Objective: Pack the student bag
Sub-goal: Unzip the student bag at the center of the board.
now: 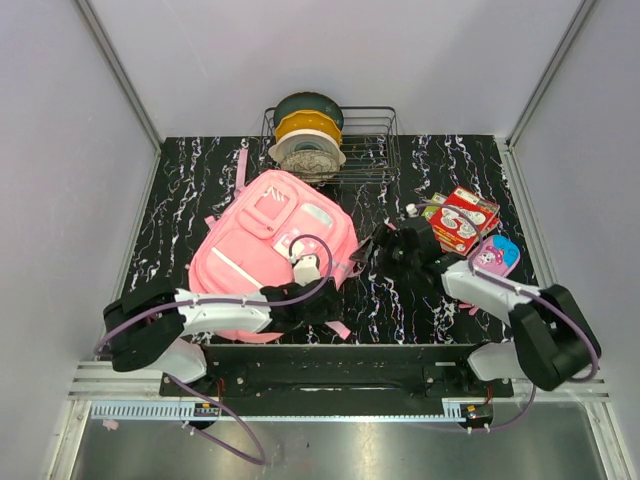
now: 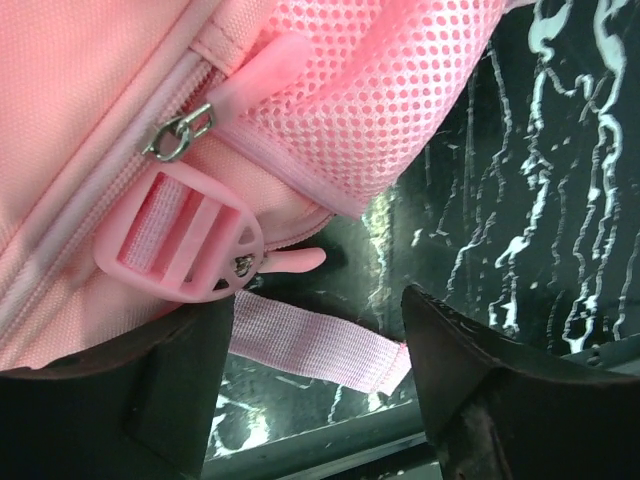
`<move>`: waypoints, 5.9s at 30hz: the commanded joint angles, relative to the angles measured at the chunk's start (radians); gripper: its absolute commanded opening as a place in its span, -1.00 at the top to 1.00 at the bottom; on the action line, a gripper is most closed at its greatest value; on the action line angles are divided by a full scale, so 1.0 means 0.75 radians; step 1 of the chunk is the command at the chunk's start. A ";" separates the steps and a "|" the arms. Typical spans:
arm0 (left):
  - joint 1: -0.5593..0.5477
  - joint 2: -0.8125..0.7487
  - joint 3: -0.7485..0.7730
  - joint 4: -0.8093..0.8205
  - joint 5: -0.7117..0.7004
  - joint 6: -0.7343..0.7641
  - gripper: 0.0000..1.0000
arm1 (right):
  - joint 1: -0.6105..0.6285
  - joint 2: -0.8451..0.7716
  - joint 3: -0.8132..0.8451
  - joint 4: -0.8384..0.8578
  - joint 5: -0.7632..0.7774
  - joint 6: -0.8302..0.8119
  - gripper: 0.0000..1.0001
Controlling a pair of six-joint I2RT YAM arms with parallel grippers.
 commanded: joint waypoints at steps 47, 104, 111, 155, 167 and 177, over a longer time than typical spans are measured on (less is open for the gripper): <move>0.010 0.589 0.304 -0.659 0.087 -0.677 0.10 | 0.121 0.115 -0.145 0.404 -0.032 0.028 1.00; -0.095 0.129 0.120 -0.228 -0.161 -0.147 1.00 | 0.119 0.268 -0.034 0.461 -0.175 0.100 0.85; -0.076 -0.016 0.149 -0.321 -0.228 -0.030 1.00 | 0.046 0.299 0.023 0.346 -0.124 0.035 1.00; -0.127 -0.270 0.327 -0.422 -0.118 0.238 1.00 | -0.049 -0.341 -0.165 0.087 -0.367 0.280 -0.32; -0.162 -0.299 0.339 -0.412 -0.155 0.248 1.00 | 0.109 -0.153 -0.161 0.273 -0.314 0.392 -0.25; -0.193 -0.315 0.351 -0.389 -0.175 0.279 1.00 | 0.158 0.035 -0.126 0.436 -0.277 0.421 -0.13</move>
